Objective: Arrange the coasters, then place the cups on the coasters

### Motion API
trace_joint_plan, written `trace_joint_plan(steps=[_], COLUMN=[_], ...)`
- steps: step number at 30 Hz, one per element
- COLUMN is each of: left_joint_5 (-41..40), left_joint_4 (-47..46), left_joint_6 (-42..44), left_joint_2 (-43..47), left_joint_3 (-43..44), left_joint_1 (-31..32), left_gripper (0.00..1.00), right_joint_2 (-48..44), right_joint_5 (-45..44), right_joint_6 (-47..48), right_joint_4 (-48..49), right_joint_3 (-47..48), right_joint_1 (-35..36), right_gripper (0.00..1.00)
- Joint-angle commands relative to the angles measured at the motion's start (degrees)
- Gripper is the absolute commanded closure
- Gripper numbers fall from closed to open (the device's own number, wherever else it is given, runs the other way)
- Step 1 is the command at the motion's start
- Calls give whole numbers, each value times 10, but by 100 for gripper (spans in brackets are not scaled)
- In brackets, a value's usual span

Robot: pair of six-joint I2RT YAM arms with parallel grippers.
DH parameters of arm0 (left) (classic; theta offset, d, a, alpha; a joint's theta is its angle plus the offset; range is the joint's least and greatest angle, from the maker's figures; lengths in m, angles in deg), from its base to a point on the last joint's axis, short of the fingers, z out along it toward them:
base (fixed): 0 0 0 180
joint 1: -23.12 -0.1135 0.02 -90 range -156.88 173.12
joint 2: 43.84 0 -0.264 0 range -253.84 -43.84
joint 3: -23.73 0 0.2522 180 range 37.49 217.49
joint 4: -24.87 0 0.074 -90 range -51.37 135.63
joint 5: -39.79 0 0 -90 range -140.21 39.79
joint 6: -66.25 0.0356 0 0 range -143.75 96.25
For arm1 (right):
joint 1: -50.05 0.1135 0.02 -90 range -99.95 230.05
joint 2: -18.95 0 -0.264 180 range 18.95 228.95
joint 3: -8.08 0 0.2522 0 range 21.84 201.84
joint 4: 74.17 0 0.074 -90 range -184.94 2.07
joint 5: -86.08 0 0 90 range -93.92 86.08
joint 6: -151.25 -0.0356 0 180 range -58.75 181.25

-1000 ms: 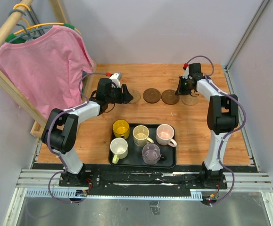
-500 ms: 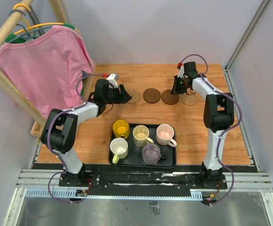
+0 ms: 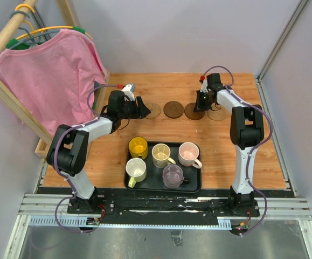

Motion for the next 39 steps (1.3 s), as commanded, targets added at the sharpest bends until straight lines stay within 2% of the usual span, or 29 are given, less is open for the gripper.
trace_joint_plan(steps=[1,20,39], left_joint_5=[15,25,32], left_joint_4=[-15,-11,-12], left_joint_6=[-3,-4,-8], left_joint_2=[-3,-17,-21], left_joint_3=[3,8,4], left_joint_1=[-4,-4,-4], left_gripper=[44,44,44], right_joint_2=[11,-12,-12], right_joint_5=[-17,-83,-96], right_joint_6=[15,26,23], right_joint_4=[-16,-18,-22], right_joint_3=[0,-37,-36], right_joint_1=[7,5,-3], right_gripper=[96,96,96])
